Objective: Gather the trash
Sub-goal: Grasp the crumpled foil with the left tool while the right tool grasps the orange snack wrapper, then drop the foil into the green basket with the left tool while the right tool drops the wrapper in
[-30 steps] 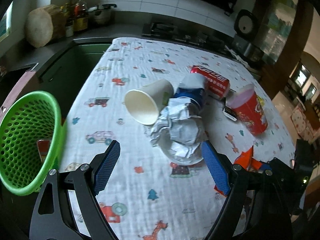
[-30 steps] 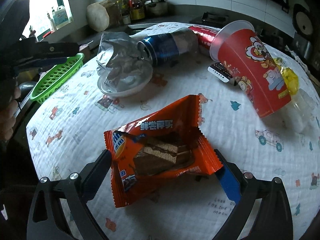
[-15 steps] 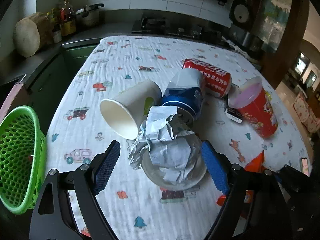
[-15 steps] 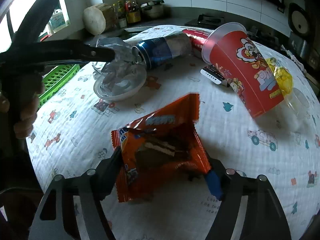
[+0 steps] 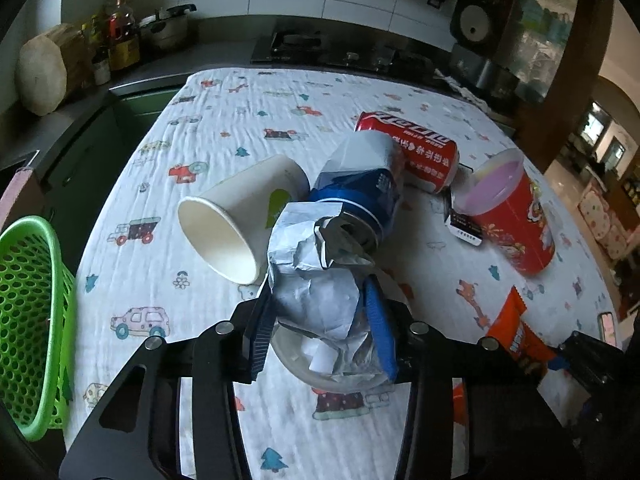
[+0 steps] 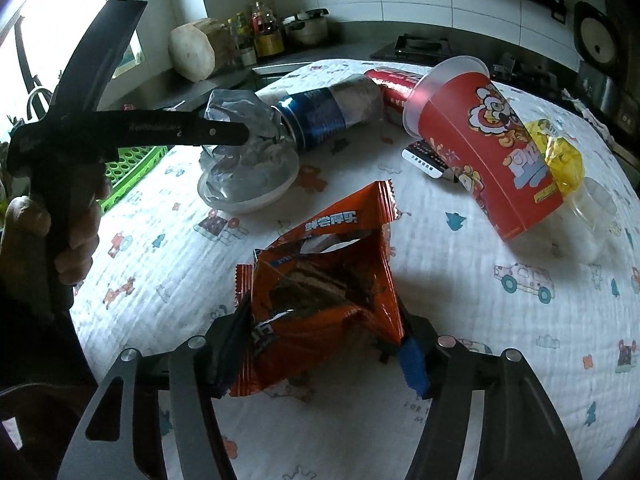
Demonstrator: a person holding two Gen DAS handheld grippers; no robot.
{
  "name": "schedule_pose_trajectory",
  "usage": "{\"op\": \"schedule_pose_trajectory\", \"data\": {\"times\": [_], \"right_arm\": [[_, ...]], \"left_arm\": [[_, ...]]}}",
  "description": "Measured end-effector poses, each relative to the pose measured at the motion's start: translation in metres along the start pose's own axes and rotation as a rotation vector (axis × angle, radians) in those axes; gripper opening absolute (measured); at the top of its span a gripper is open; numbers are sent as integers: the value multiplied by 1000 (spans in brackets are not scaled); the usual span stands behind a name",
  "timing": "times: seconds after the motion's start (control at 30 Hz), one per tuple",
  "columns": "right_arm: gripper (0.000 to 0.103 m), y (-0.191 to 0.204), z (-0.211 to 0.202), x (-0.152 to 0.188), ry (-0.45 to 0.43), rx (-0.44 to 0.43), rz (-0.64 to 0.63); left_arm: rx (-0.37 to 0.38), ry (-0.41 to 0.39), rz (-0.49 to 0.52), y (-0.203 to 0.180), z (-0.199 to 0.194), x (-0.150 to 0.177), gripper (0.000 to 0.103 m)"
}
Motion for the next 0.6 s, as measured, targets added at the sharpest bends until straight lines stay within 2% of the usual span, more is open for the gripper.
{"op": "schedule_pose_trajectory", "data": {"times": [0.13, 0.3, 0.6], "right_arm": [[60, 0, -4, -2, -11, 0, 7], [59, 3, -6, -3, -21, -2, 4], [59, 14, -14, -13, -54, -17, -8]], "left_arm": [[20, -8, -9, 2, -6, 2, 32], [28, -35, 0, 4, -17, 2, 27], [62, -91, -26, 13, -45, 1, 26]]}}
Point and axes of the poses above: each gripper's, at about its wrist camera, not at the fingertips, and z roughly the way its jaws point, y to its left, x to its underside, the point moved 1 cm from there along z, roughly the way its jaws point, and after that the axes turned 1 degree about -y, right-handed, at the moved point
